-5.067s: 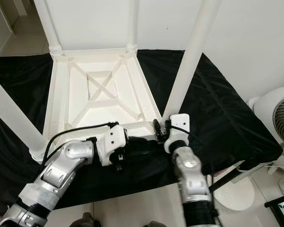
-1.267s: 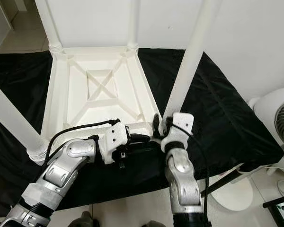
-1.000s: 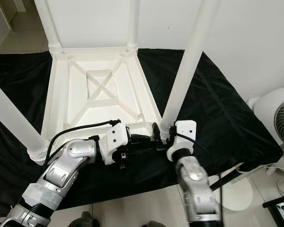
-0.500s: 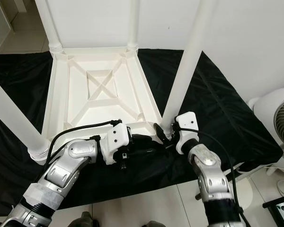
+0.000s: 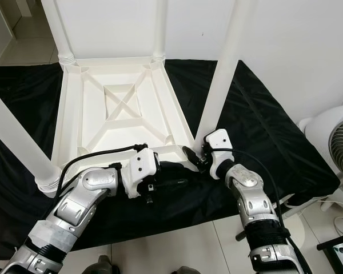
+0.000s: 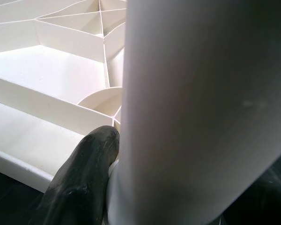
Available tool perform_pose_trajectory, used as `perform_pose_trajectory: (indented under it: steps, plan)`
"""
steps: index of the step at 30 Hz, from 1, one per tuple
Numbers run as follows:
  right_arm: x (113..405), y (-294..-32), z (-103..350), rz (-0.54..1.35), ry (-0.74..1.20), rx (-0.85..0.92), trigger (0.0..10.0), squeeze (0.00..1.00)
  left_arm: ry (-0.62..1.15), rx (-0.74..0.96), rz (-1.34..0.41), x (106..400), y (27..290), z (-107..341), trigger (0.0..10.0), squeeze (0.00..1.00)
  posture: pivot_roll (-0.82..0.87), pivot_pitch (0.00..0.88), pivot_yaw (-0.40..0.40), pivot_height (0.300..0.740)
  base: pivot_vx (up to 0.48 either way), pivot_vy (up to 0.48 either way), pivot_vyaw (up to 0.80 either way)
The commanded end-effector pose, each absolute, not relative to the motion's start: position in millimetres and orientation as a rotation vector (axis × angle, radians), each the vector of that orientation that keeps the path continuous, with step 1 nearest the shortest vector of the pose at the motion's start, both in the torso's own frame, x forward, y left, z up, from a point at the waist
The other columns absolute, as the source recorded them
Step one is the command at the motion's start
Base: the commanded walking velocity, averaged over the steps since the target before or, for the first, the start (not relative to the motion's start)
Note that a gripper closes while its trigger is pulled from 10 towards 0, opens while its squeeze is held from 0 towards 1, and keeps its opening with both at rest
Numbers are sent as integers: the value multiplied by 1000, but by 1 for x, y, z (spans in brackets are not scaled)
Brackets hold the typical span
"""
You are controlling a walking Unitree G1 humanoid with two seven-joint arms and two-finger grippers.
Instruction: Building children table
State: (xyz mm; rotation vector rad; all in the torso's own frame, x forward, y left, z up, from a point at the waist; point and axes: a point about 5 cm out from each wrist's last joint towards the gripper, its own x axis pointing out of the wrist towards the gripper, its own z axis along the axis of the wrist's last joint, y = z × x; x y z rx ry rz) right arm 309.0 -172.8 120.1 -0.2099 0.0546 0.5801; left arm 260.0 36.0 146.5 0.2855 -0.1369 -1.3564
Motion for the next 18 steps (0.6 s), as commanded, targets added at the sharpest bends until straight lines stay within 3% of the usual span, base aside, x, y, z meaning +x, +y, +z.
perform_pose_trajectory:
  steps: [1, 3, 4, 18]
  plan:
    - [310, -171, 119, 607, 69, -227, 0, 0, -145, 297, -1310, 263, 35, 148, 10000, 0, 40, 0, -50, 740, 0, 0, 0]
    - [310, -173, 118, 600, 72, -229, 0, 0, -146, 297, -1310, 263, 34, 148, 10000, 0, 37, 0, -50, 740, 0, 0, 0]
    - [308, -175, 118, 578, 69, -213, 10000, 0, -147, 296, -1312, 263, 34, 148, 10000, 0, 37, 0, -50, 740, 0, 0, 0]
    - [303, -176, 123, 398, 61, -119, 10000, 0, -145, 289, -1331, 262, 31, 147, 10000, 0, 12, 4, -38, 740, 0, 0, 0]
